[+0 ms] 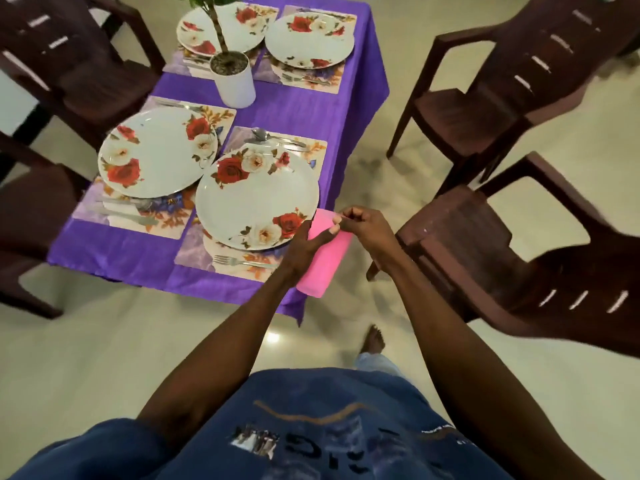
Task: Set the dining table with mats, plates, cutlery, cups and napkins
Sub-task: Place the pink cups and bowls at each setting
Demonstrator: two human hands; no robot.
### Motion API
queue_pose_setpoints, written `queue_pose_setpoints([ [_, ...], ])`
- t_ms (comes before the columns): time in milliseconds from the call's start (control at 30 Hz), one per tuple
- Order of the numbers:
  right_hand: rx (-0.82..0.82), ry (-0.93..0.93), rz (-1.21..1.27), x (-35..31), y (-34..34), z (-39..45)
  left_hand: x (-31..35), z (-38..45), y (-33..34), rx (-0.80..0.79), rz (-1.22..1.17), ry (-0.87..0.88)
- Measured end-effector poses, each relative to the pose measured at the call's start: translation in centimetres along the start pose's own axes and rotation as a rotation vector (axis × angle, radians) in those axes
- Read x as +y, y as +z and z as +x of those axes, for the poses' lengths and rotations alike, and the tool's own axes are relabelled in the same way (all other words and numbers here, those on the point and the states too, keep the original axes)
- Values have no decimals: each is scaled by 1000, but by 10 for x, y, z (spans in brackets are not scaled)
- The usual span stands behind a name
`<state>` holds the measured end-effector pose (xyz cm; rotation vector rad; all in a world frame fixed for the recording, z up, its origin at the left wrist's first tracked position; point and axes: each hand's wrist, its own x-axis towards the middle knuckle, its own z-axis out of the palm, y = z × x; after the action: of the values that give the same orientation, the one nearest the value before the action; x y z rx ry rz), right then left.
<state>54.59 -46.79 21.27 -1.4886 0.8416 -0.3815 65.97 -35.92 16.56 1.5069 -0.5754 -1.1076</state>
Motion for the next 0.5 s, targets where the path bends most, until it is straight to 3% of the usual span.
queue_pose_setpoints([
  [233, -331, -11, -177, -34, -77, 61, 27, 31, 51, 182, 77, -12],
  [500, -519, -21, -86, -44, -66, 126, 50, 61, 36, 379, 60, -22],
])
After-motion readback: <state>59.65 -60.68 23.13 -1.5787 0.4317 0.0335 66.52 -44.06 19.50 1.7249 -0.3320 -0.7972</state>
